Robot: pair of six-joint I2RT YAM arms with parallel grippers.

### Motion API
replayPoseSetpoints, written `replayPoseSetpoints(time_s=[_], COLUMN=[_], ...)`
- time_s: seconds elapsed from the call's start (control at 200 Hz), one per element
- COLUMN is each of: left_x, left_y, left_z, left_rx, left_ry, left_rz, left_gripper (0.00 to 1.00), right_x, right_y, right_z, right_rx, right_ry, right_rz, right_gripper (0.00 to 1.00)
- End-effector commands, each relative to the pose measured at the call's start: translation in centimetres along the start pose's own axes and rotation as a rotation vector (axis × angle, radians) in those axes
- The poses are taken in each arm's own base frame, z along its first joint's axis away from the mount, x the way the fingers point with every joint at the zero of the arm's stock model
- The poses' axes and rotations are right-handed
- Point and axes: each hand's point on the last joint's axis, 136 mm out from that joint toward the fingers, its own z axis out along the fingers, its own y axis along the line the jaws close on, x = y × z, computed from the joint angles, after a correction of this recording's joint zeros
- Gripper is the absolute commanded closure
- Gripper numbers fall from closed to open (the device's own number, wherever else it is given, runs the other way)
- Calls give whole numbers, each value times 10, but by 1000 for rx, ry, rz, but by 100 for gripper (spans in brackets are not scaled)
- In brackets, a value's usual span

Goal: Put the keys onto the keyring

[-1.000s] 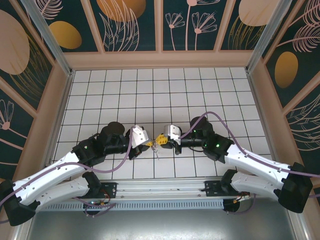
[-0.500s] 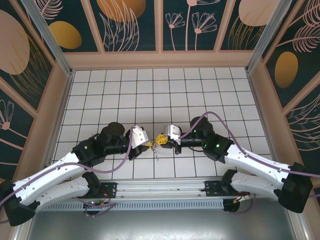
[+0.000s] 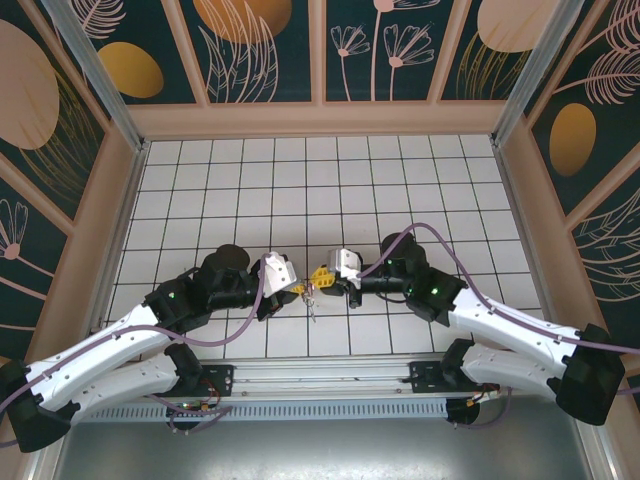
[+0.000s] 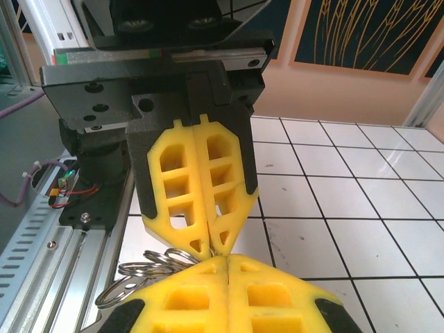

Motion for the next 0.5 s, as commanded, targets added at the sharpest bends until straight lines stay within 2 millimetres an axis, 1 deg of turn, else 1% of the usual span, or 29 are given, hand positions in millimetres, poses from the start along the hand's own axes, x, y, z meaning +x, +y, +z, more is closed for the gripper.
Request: replayPoseSetpoints(time_s=[0.0,0.495], left_x=[-5,-4], left_y=[1,0], left_z=[-3,-3], left_rx=[-5,-5], left_ry=[-21,-21], left_rz=[20,20], left_gripper=[100,100], right_x=[-12,-9], right_y=[-1,1], right_z=[1,2], right_rx=[1,-9], right_ry=[-40,-36], right_rz=[-34,-30], right_gripper=[100,100])
